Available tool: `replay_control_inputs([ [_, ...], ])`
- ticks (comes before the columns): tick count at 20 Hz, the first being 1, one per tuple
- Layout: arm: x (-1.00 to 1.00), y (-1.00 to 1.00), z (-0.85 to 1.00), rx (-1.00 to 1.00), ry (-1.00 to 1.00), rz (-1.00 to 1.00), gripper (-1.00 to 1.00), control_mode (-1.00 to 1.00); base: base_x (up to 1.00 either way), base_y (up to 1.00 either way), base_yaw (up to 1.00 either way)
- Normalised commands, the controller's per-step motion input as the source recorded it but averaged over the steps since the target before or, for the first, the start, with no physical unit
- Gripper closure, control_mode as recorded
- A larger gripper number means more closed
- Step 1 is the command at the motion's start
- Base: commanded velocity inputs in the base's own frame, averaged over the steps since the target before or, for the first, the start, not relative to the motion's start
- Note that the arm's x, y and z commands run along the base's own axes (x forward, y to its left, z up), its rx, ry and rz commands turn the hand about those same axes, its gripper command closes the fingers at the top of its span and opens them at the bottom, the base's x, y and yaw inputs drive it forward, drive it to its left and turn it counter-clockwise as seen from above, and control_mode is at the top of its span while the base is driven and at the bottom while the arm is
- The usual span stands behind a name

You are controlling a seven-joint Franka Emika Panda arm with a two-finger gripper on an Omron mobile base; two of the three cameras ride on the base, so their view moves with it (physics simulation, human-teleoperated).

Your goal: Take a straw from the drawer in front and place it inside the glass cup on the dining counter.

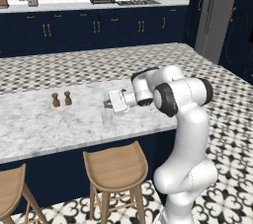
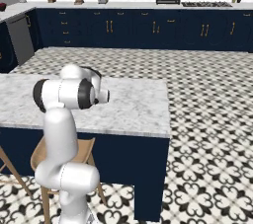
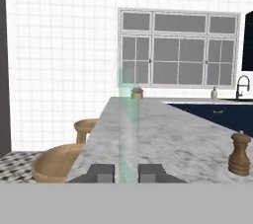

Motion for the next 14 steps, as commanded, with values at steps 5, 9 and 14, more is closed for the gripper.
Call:
replay_control_inputs([
  [5, 0.11, 0.00, -0.28, 0.01, 0.00, 0.00, 1.00, -1.00, 0.00, 0.00, 0.00],
  [9, 0.06, 0.00, -0.22, 0.00, 0.00, 0.00, 1.00, -1.00, 0.00, 0.00, 0.00],
  [14, -0.26, 0.03, -0.02, 0.00, 0.00, 0.00, 1.00, -1.00, 0.00, 0.00, 0.00],
])
